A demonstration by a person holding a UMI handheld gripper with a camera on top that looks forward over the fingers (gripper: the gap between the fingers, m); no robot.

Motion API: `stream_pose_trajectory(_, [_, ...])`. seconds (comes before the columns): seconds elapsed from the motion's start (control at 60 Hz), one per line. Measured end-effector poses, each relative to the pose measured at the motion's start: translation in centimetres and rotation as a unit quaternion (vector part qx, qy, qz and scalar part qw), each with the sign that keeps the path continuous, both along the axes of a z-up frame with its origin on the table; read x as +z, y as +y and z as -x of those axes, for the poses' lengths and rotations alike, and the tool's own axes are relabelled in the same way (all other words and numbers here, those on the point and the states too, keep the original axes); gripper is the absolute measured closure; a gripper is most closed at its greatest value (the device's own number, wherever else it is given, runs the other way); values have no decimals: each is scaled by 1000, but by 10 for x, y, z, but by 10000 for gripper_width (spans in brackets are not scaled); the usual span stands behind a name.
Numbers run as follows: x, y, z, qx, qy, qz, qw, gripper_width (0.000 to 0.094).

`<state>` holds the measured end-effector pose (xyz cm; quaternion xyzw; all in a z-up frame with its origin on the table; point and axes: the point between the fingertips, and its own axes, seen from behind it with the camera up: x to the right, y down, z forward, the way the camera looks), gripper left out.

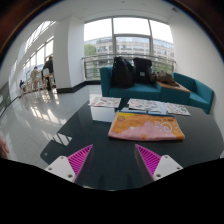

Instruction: Fold towel

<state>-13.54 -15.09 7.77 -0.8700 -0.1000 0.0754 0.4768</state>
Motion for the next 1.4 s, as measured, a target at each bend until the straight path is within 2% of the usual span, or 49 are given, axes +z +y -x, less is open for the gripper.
stream_pose_trajectory(0.217, [-41,107,15,-32,-15,15,999,133])
stream_pose_trajectory(0.433, [-67,193,31,-49,-39,19,998,304])
stream_pose_trajectory(0.55, [-86,207,36,-57,-45,42,996,429])
stream_pose_trajectory(0.6, [-88,211,29,-67,-51,34,996,540])
stream_pose_trajectory(0.683, [-85,210,34,-61,-59,31,996,567])
stream_pose_trajectory(0.7, [-85,210,36,-54,-61,31,996,666])
stream_pose_trajectory(0.733, [-84,209,36,-49,-69,29,996,755])
stream_pose_trajectory(0.767, [-85,210,28,-59,-82,27,995,899])
stream_pose_trajectory(0.867, [-85,209,26,-65,-77,27,995,906])
stream_pose_trajectory(0.95, [-82,207,29,-55,-47,45,996,906])
stream_pose_trajectory(1.133, [-4,209,-20,-55,11,5,998,906])
stream_pose_trajectory(1.25, [17,210,-97,-80,0,-7,997,907])
stream_pose_trajectory(1.4, [-9,216,-215,-152,-18,13,988,906])
